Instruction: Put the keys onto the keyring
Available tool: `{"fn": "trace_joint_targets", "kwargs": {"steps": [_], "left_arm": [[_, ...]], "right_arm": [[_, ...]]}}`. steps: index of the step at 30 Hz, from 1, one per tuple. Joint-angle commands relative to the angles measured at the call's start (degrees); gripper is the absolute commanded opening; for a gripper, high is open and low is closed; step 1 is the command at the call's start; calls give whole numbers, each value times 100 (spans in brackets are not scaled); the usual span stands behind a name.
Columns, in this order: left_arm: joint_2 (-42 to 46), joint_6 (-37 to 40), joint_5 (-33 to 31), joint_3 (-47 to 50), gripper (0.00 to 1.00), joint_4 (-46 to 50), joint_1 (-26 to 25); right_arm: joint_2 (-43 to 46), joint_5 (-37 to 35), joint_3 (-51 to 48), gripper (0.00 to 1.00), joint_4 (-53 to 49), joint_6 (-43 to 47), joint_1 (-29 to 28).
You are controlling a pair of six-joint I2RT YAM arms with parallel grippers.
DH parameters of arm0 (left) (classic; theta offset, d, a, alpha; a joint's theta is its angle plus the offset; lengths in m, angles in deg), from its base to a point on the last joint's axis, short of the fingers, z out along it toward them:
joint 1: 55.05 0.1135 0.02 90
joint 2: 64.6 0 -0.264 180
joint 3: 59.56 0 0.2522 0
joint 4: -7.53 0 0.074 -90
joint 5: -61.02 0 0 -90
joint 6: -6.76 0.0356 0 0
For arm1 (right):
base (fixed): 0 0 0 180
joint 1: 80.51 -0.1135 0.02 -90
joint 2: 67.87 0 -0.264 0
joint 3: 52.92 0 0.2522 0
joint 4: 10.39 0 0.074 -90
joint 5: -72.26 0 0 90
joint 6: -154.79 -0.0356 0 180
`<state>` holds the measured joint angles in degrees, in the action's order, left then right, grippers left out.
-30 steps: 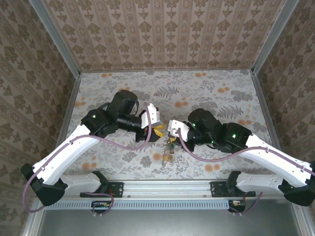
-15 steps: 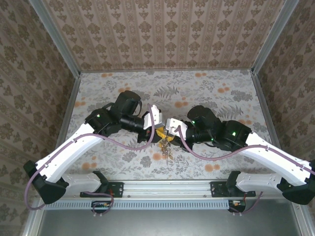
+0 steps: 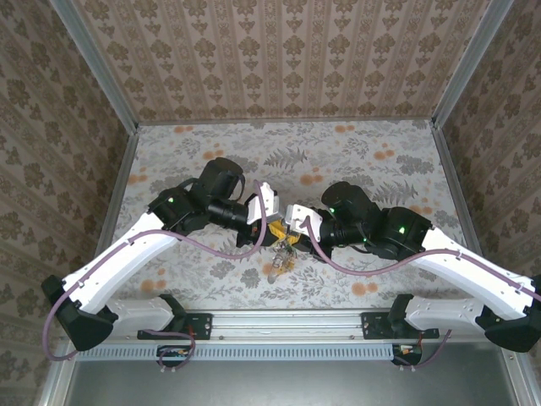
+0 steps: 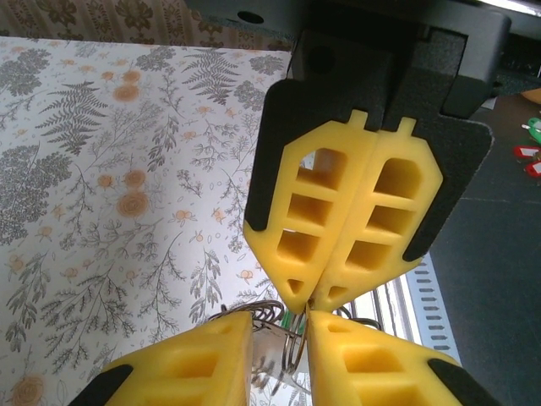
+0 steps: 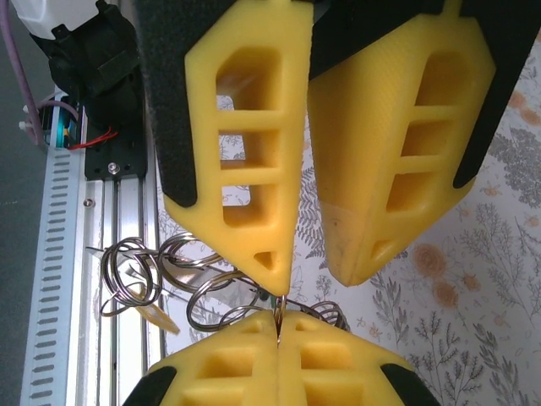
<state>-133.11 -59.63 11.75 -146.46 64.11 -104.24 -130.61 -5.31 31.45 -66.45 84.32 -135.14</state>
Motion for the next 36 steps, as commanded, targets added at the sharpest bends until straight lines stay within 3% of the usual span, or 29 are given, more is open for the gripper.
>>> {"fn": "trace_joint_targets", "kwargs": {"steps": [1, 14, 23, 36], "left_arm": [[-23, 91, -160, 144, 23, 85, -123], [12, 94, -355, 251, 23, 182, -295], [-44, 107, -305, 257, 17, 82, -381], [27, 108, -340, 361, 26, 95, -444]], "right_arm": [[53, 164, 162, 0, 489, -43, -35], [16, 238, 203, 0, 596, -150, 12], [25, 322, 172, 0, 746, -175, 14], [43, 530, 71, 0, 889, -102, 83]]}}
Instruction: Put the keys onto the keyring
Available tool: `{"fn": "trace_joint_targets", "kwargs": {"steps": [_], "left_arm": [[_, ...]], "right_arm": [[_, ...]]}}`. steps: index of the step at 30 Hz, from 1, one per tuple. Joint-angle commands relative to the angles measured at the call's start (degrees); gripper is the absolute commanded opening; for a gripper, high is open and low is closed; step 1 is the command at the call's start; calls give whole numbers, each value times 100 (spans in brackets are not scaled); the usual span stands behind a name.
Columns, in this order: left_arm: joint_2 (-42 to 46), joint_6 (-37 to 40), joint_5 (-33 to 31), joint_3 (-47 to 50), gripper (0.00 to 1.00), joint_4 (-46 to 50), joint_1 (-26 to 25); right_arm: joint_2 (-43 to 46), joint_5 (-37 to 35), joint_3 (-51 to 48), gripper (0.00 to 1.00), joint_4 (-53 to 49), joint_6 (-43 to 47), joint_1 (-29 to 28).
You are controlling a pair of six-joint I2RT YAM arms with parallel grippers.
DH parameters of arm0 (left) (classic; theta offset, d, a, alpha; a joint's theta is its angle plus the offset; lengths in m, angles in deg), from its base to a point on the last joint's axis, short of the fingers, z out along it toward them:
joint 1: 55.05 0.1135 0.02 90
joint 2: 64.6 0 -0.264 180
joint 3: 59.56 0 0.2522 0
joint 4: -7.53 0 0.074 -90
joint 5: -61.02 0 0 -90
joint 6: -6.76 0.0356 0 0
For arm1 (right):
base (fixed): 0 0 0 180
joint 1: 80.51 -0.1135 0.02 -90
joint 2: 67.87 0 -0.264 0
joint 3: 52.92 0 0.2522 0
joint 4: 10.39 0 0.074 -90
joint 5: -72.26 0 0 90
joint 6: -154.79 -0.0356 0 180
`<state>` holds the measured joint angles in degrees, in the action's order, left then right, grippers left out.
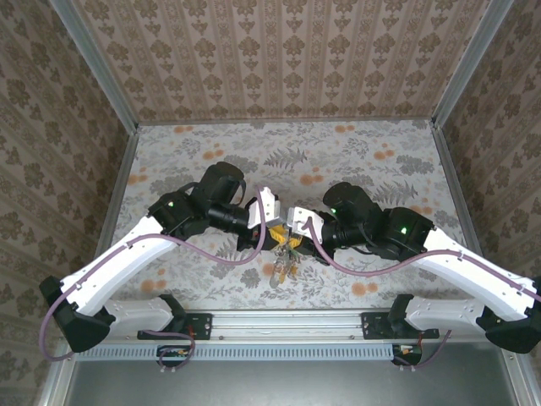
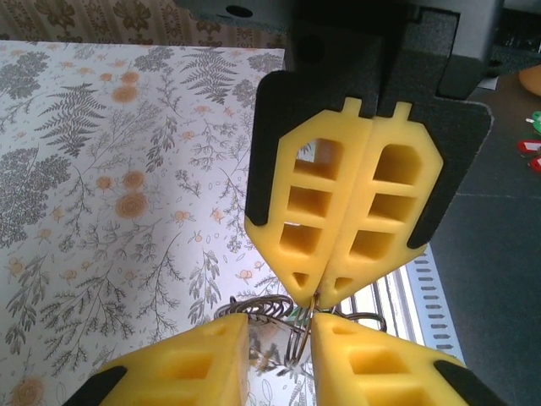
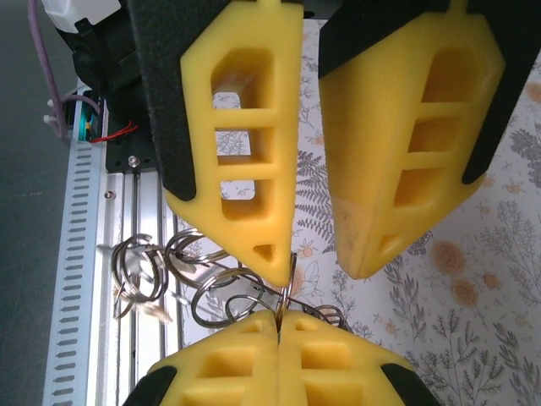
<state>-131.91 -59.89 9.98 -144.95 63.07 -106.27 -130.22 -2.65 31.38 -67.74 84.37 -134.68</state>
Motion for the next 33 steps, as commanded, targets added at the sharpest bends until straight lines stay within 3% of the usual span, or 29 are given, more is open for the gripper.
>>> {"fn": "trace_joint_targets", "kwargs": {"steps": [1, 28, 33], "left_arm": [[-89, 143, -153, 216, 26, 199, -242], [174, 143, -133, 488, 21, 79, -218], [200, 118, -178, 473, 12, 32, -215]], "right_arm": [[19, 295, 64, 0, 1035, -107, 51], [426, 955, -408, 0, 1591, -260, 276], [484, 1022, -470, 0, 1608, -242, 282]]}}
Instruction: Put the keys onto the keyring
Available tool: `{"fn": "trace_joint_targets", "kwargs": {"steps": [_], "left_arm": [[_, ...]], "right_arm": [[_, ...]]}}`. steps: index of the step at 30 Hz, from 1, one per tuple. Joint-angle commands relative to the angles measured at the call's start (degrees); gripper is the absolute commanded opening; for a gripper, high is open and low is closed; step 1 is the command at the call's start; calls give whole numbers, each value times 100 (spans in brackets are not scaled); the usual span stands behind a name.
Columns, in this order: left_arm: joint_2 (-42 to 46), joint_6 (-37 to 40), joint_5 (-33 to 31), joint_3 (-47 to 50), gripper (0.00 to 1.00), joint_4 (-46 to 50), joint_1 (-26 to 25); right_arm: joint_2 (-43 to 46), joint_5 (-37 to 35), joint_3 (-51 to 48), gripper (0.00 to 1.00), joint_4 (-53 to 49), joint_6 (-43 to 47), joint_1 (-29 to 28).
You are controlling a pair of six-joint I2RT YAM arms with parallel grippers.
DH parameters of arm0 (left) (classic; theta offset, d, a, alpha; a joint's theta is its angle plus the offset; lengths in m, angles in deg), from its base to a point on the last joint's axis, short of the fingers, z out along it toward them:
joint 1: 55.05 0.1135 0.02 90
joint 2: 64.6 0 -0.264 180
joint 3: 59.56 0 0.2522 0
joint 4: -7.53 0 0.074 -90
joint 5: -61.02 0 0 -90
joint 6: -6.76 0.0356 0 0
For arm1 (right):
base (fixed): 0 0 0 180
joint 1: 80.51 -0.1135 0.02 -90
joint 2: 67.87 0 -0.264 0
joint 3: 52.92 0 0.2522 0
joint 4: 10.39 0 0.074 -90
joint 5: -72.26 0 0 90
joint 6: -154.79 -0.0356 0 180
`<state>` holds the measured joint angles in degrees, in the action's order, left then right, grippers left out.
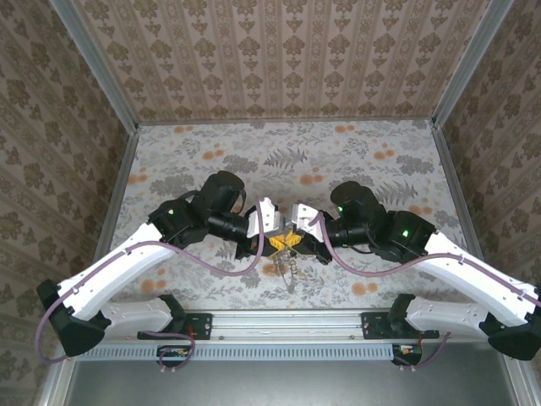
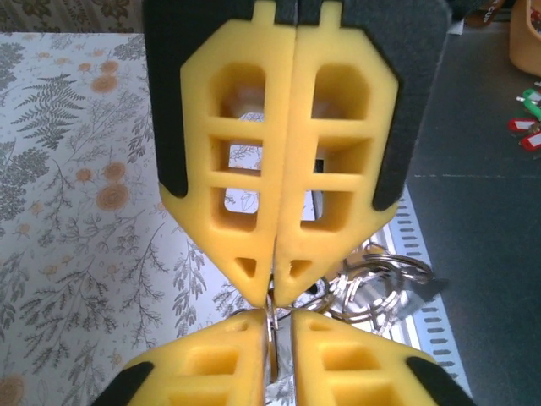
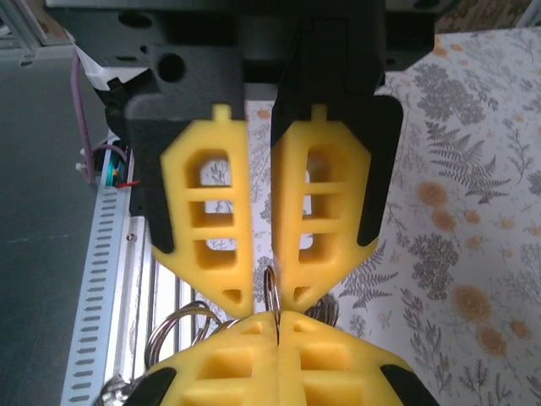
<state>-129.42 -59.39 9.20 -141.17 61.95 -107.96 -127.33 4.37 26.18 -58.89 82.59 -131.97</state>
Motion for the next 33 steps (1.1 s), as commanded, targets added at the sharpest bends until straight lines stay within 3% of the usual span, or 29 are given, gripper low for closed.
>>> {"fn": "trace_joint_targets", "kwargs": {"steps": [1, 4, 14, 20, 23, 33], "left_arm": [[-23, 58, -98, 97, 11, 122, -45], [91, 18, -282, 139, 1, 27, -33], [283, -66, -293, 210, 0, -236, 86], [285, -30, -95, 84, 0, -217, 81], [285, -30, 21, 62, 0, -227, 79], [351, -33, 49, 103, 0, -364, 96]], "right_arm": [[197, 320, 49, 0, 719, -61, 13], [191, 285, 41, 0, 666, -27, 7], [360, 177, -73, 1, 671, -57, 5], [409, 94, -248, 27, 692, -188, 18], [399, 158, -341, 31, 758, -238, 14], [209, 250, -452, 22, 708, -380, 81]]}}
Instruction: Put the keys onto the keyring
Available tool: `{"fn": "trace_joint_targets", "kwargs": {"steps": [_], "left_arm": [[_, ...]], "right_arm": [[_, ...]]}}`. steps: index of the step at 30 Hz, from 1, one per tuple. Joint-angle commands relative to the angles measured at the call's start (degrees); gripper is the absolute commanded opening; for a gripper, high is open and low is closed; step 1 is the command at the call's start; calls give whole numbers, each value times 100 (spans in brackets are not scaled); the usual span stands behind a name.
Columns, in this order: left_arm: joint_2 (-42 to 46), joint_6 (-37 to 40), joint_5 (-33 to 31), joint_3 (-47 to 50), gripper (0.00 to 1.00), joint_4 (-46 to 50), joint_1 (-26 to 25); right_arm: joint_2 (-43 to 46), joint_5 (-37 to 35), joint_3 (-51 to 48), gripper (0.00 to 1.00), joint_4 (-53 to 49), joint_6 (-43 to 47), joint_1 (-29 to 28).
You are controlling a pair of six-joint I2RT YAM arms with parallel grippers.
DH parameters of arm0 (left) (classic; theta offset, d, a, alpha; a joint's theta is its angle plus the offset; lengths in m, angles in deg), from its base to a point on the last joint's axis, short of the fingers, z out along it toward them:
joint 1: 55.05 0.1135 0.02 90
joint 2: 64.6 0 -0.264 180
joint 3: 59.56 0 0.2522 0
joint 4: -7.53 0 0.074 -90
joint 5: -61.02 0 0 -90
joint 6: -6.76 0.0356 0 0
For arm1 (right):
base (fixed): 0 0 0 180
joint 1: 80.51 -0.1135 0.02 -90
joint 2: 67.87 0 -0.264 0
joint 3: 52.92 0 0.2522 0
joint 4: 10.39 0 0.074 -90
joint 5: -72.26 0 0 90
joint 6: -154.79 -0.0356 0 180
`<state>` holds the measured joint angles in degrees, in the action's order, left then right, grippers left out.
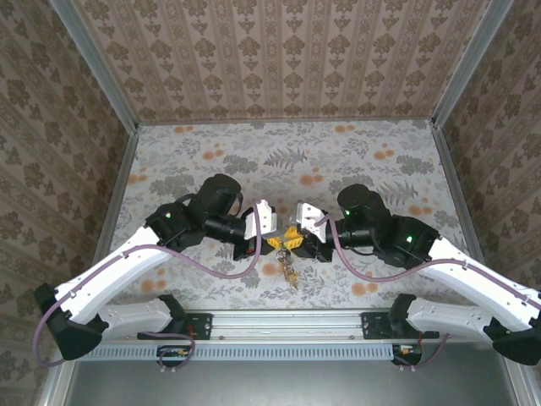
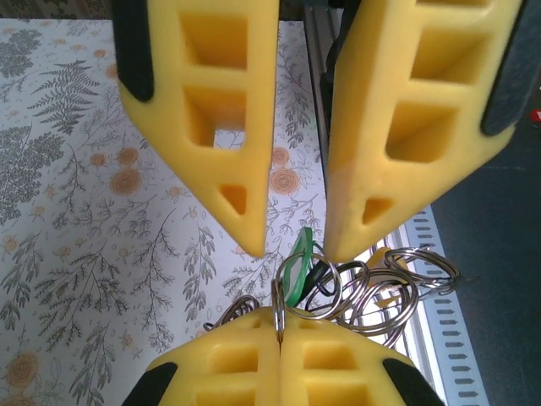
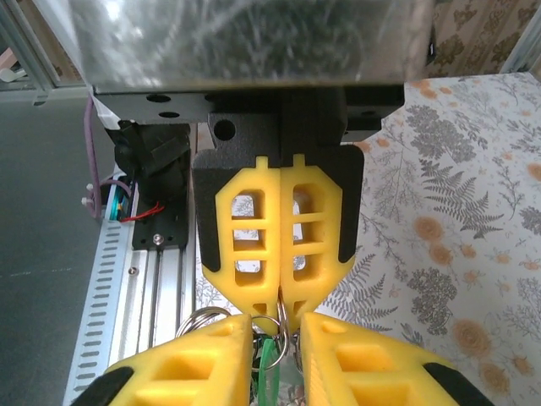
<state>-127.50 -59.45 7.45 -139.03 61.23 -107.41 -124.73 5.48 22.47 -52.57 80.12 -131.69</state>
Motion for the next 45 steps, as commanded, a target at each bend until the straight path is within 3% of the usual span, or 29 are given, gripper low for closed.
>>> {"fn": "trace_joint_targets", "kwargs": {"steps": [1, 6, 12, 23, 27, 36, 45], "left_arm": [[163, -39, 233, -107, 0, -300, 42], [206, -15, 233, -88, 0, -298, 84], [222, -15, 226, -16, 0, -369, 121], [321, -58, 92, 65, 0, -552, 201], [340, -66, 112, 81, 0, -585, 250], [309, -41, 93, 94, 0, -593, 263], [306, -32, 95, 84, 0, -593, 279]], "right_arm": [[-58, 158, -89, 23, 69, -161, 68], [-132, 347, -142, 23, 28, -255, 126], [-194, 546, -160, 12, 48, -325, 150], [-253, 622, -325, 0, 65, -365, 169], [-281, 660, -361, 0, 30, -359, 187], [-273, 858, -395, 16, -36, -400, 205], [-187, 742, -432, 7, -181, -416, 211]]}}
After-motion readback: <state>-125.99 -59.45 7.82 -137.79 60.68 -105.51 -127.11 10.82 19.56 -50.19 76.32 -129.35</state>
